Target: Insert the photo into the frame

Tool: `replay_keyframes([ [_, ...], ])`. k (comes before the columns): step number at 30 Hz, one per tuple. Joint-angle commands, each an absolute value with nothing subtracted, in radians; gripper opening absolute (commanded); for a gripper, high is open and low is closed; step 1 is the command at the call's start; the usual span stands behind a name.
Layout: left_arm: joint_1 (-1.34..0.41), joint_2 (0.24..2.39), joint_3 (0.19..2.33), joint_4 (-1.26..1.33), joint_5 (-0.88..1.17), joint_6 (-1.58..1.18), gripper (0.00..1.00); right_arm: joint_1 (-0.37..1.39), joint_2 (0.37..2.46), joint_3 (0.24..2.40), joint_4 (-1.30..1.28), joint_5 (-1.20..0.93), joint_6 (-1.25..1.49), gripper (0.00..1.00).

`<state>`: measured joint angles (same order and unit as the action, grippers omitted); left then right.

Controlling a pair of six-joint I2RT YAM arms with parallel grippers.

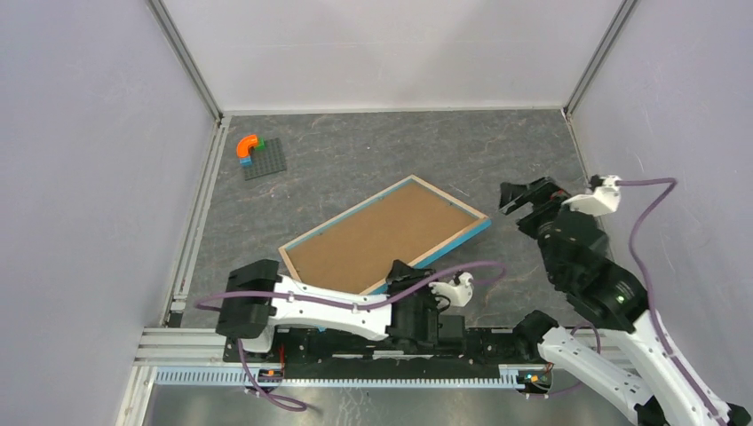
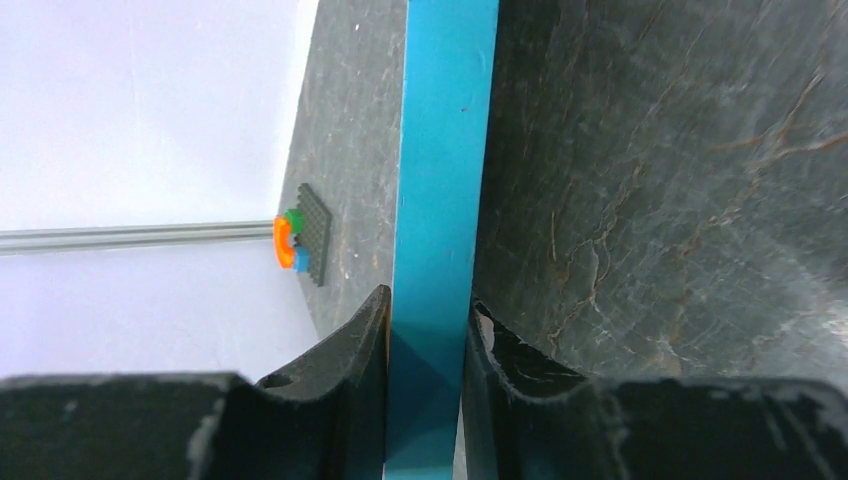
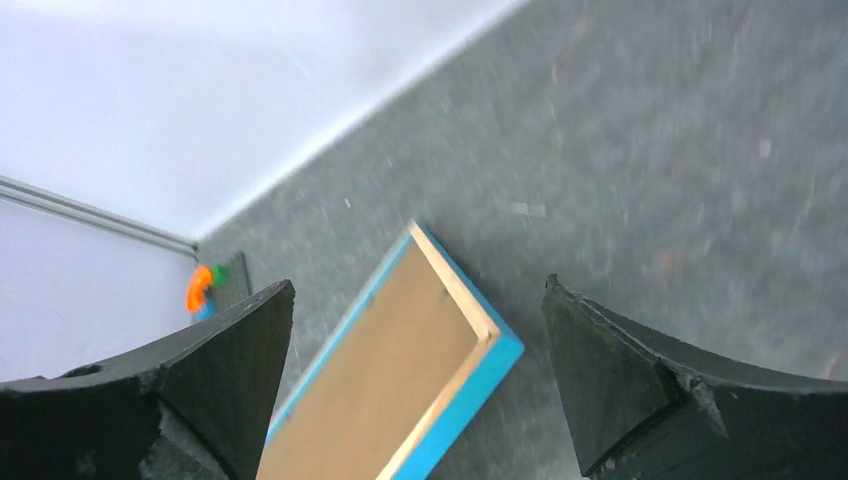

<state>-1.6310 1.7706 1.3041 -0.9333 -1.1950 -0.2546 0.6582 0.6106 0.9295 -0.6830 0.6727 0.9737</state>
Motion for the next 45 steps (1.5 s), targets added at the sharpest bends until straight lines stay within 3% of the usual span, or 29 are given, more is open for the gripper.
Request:
replay_keyframes([
  [1,-1.597,1.639,1.509,-0.864,-1.138,-0.192,0.02,0.656,0.569,1.066,-0.55,0.796,0.595,0.98],
  [10,-1.45,1.67,1.943,-1.018,-0.912,-0.249,0.02,0.657,0.416,1.028,-0.603,0.888,0.664,0.92],
  [18,-1.136,1.624,1.997,-0.998,-0.48,-0.505,0.02,0.657,0.394,1.014,-0.642,0.897,0.69,0.92],
  [28,-0.693,1.473,1.708,-0.723,0.096,-0.817,0.02,0.658,0.388,0.961,-0.638,0.889,0.709,0.92],
  [31,-0.585,1.409,1.534,-0.542,0.255,-0.946,0.02,0.658,0.382,0.946,-0.632,0.886,0.711,0.92],
  [39,-0.487,1.224,1.017,-0.136,0.317,-1.179,0.02,0.657,0.374,0.903,-0.629,0.868,0.715,0.92],
  [45,-0.458,1.14,0.769,-0.012,0.271,-1.15,0.02,0.657,0.379,0.896,-0.63,0.847,0.713,0.92],
])
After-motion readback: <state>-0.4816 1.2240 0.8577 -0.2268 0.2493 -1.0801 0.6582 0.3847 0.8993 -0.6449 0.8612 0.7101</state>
